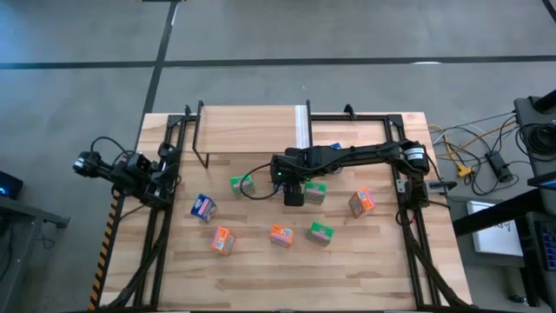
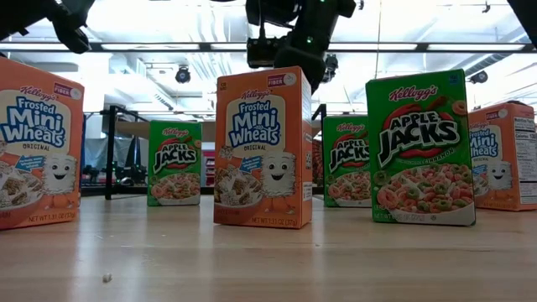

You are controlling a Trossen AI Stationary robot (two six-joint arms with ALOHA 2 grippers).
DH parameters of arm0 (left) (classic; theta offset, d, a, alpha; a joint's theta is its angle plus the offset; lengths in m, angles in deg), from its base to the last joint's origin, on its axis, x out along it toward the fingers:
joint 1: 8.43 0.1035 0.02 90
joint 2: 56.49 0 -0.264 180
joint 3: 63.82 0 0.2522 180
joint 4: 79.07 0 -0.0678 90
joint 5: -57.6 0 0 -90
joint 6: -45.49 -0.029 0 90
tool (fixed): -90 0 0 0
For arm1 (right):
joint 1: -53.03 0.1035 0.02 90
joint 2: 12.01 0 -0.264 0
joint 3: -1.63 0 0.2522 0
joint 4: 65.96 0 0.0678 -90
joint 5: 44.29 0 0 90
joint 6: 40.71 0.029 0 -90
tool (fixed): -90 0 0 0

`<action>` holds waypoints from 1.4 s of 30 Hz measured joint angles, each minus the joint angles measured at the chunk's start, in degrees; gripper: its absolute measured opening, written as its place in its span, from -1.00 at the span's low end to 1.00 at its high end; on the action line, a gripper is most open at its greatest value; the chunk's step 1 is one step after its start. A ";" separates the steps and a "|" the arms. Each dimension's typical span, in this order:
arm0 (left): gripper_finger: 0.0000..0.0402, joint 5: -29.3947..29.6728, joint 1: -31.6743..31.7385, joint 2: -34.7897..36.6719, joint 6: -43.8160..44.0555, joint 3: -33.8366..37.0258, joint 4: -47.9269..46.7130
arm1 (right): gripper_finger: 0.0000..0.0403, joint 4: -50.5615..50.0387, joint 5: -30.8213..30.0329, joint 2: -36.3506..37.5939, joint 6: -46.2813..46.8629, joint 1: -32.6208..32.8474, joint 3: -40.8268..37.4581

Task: Stack cereal on shelf
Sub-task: Put the center blue cereal box on the shelf

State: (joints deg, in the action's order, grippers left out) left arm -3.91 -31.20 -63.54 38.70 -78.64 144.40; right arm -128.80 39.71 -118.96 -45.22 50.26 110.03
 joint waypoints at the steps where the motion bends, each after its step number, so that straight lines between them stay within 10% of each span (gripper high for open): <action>1: 0.13 0.00 -0.02 0.00 -0.01 0.00 0.00 | -0.24 0.00 0.00 0.00 -0.01 0.00 0.00; 11: 0.13 0.00 0.00 0.00 0.00 0.00 0.02 | -0.32 -1.43 0.63 0.22 0.02 0.10 2.53; 26: 0.13 0.00 -0.01 0.00 0.00 0.00 0.07 | -0.32 -15.76 1.99 0.31 0.40 -1.28 26.79; 42: 0.13 0.02 -0.02 0.00 0.00 0.00 0.20 | -0.32 -19.70 1.44 0.28 -10.50 -14.24 35.60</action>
State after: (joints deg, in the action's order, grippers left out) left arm -3.88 -31.21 -63.54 38.70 -78.64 144.60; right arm -148.50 41.15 -118.68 -55.72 36.03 145.63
